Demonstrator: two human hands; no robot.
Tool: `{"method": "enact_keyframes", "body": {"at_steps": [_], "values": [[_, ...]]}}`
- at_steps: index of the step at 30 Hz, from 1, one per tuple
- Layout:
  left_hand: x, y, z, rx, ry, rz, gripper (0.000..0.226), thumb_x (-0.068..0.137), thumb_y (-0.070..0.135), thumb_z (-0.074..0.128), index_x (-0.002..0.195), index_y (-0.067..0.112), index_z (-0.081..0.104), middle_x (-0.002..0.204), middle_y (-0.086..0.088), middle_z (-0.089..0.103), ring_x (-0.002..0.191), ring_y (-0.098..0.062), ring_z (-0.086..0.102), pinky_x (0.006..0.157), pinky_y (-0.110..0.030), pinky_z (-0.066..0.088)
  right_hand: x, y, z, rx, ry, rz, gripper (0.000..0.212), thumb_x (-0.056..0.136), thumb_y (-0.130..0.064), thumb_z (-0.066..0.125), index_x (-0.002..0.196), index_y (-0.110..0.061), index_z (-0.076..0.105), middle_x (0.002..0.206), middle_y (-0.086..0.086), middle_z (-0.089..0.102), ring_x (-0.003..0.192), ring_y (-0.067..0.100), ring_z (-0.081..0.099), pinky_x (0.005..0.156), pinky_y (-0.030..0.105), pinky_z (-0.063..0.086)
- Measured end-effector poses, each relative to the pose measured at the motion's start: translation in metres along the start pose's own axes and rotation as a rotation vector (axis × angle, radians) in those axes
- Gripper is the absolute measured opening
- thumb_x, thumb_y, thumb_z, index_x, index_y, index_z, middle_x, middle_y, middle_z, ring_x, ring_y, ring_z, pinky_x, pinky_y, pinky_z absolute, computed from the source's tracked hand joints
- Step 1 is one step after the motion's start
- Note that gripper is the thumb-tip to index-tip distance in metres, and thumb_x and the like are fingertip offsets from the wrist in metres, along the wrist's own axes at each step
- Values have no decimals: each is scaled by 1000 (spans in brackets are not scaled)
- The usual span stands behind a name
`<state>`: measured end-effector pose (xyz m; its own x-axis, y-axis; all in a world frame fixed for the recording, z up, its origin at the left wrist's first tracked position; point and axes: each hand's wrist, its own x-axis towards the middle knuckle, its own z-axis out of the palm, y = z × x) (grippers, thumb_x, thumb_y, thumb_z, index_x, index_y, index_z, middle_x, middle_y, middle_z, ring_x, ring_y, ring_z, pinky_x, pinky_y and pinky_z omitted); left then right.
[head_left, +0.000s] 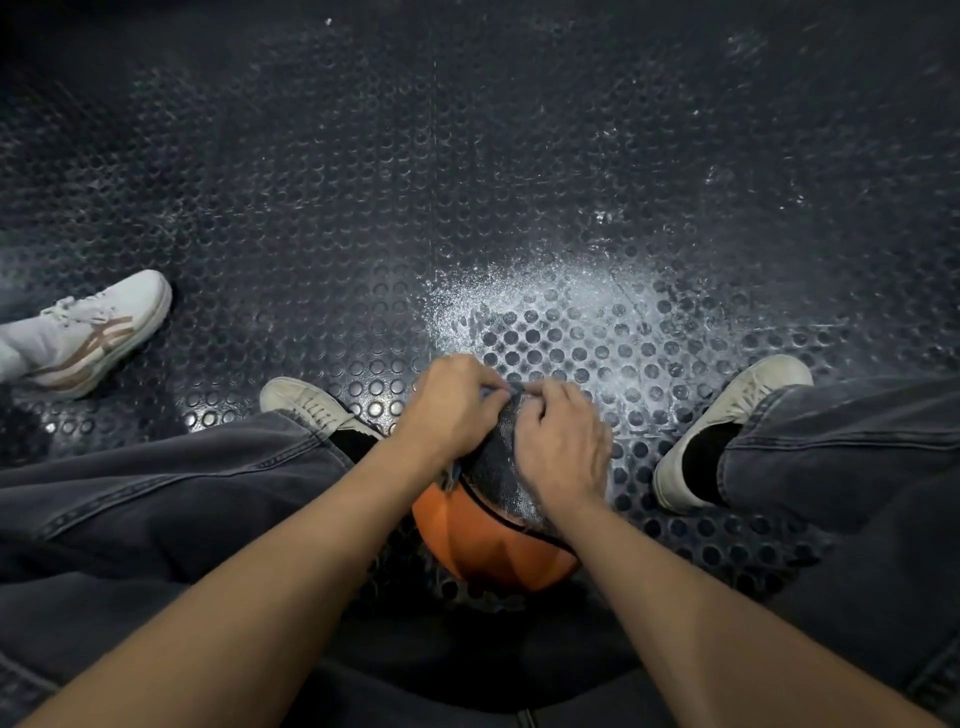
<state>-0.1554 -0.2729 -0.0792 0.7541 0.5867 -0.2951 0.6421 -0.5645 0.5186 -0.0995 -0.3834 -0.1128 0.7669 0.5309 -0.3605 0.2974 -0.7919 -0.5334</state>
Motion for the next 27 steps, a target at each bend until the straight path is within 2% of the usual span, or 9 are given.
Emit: {"method": "enact_keyframes", "body": {"at_steps": [3,5,9,11,14,16,21,25,27], "values": [[-34,-1,-3,60,-107,160,21,89,27,57,90,19,77,85,-1,58,80,-23,58,76,-40,50,8,2,-6,46,-17,32,29,102,-29,36,120,-27,59,120,-5,59,110,16,51,104,41,35],[-48,-1,-5,71,-122,201,24,86,26,55,84,13,74,85,-6,58,80,-29,59,74,-41,50,10,1,-8,41,-45,-14,31,103,-27,36,122,-28,60,121,-6,60,108,13,51,103,38,37],[-7,1,-4,50,8,30,14,90,17,64,97,13,76,94,-6,67,78,-18,57,72,-24,44,10,-1,-5,-15,-87,-88,33,104,-26,36,127,-25,59,122,-6,59,112,11,51,106,35,35],[0,3,-4,30,10,2,15,90,17,64,99,14,76,93,-6,68,76,-14,55,71,-21,44,13,-3,-5,-20,-74,-64,32,104,-25,37,124,-24,61,119,-4,60,109,12,53,105,36,39],[-29,6,-5,64,-58,187,15,89,15,62,90,13,77,83,-1,55,74,-16,53,71,-31,48,20,-3,-9,17,-75,-24,30,103,-24,39,121,-28,63,110,-4,63,99,15,57,99,40,46],[-37,4,-7,70,-72,239,15,88,13,62,88,9,76,83,-2,56,75,-20,55,74,-37,49,22,-3,-11,14,-103,-31,31,103,-24,38,122,-29,63,106,-5,63,95,15,58,96,39,47],[1,-2,-7,57,19,50,16,90,17,63,100,17,76,87,-2,62,78,-16,53,80,-31,51,15,-10,-9,-35,-101,-63,32,102,-22,38,122,-26,63,112,-4,62,102,14,55,109,43,39],[-41,3,-4,52,-49,162,15,88,16,63,92,17,77,85,-5,61,79,-23,58,77,-38,50,20,-8,-13,-5,-106,-48,27,102,-23,39,115,-28,62,105,-7,60,100,14,57,105,43,41],[-43,2,-4,39,-9,120,15,89,18,62,94,17,76,90,-5,61,82,-23,59,79,-35,50,20,-8,-14,-21,-133,-78,27,103,-23,39,115,-27,63,105,-6,60,100,15,57,107,42,40]]}}
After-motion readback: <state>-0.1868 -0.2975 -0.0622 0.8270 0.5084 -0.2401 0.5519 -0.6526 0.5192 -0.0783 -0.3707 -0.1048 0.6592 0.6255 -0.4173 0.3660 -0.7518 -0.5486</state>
